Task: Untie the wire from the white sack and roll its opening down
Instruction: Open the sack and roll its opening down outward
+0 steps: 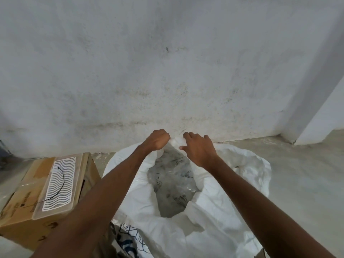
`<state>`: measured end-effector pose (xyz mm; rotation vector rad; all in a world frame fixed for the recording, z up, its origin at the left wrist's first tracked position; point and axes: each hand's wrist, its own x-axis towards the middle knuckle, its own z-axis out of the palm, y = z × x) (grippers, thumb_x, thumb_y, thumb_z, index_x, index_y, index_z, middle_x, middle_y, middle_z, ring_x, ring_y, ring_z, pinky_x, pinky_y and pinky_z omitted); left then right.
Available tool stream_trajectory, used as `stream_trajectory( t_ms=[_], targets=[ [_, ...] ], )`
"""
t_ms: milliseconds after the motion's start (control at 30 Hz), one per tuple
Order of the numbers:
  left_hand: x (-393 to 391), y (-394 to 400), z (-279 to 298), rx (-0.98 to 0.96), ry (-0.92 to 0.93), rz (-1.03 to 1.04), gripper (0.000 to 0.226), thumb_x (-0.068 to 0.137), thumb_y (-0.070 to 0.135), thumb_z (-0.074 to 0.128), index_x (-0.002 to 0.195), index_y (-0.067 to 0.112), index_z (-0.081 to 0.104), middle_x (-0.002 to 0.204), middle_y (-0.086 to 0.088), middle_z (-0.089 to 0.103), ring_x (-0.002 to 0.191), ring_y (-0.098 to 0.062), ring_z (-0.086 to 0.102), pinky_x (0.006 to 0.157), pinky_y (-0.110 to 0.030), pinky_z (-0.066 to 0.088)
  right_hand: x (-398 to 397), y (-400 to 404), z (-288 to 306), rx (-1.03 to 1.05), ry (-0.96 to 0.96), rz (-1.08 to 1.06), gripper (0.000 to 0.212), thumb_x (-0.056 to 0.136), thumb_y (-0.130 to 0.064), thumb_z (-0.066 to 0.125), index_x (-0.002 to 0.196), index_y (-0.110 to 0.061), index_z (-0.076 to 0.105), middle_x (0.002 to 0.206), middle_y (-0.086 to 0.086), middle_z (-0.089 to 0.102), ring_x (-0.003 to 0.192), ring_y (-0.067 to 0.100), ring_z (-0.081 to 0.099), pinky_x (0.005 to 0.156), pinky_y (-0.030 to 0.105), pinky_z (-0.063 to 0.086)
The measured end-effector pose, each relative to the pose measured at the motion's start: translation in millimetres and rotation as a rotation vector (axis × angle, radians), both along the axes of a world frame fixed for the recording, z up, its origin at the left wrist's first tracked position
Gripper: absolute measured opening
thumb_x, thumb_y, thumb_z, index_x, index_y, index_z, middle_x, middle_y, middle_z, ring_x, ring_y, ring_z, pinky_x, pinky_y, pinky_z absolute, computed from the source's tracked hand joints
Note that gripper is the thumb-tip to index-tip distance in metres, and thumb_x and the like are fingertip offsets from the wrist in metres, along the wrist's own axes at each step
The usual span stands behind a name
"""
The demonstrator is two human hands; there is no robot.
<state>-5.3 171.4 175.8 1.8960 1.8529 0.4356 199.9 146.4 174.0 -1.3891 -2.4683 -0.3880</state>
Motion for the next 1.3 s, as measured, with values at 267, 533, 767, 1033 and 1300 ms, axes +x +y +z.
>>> stream_trajectory(
  t_ms=[267,533,767,1033,1300],
  targets=[
    [-4,-3,-13,0.173,0.124,-0.204,0.043,0.096,0.068,0.04,0.116,0.033,0.056,0.116,0.007,0.055,0.104,-0.013,0.048,0.092,-0.042,0.037,22,19,4,-0.235,0.133,-0.081,0.038,0.107,-0.044,0.035,0.087,-0.022,0.058,0.09,0.005,0.069,0.078,0.027,0.063,0.07,0.035,0.042],
    [24,-5,-19,0.201,0.079,-0.254,0.033,0.105,0.022,0.039,0.079,0.009,0.055,0.08,-0.004,0.062,0.079,-0.028,0.056,0.072,-0.039,0.042,33,33,5,-0.695,0.424,0.012,0.053,0.107,-0.044,0.04,0.063,-0.014,0.043,0.063,0.0,0.05,0.061,0.015,0.046,0.065,0.032,0.039],
    [11,16,-21,-0.065,-0.195,-0.043,0.036,0.089,0.038,0.046,0.062,0.014,0.041,0.066,-0.001,0.043,0.064,-0.021,0.039,0.072,-0.041,0.034,51,13,-19,-0.137,0.146,-0.104,0.037,0.108,-0.038,0.034,0.107,-0.013,0.061,0.094,0.008,0.07,0.087,0.032,0.067,0.071,0.038,0.042],
    [51,6,-15,0.191,-0.04,-0.429,0.02,0.104,0.026,0.046,0.098,0.022,0.064,0.091,0.003,0.065,0.085,-0.017,0.054,0.084,-0.04,0.045,49,33,1,-0.749,0.421,-0.198,0.034,0.106,-0.03,0.043,0.074,-0.02,0.05,0.094,0.007,0.056,0.087,0.022,0.052,0.08,0.032,0.043],
    [70,-1,-21,0.001,-0.224,-0.36,0.033,0.104,0.04,0.045,0.09,0.014,0.059,0.081,0.0,0.06,0.075,-0.016,0.054,0.073,-0.032,0.042,75,26,-6,-0.937,0.827,-0.204,0.057,0.091,-0.044,0.053,0.105,0.009,0.068,0.109,0.025,0.071,0.101,0.035,0.069,0.101,0.052,0.047]
  ],
)
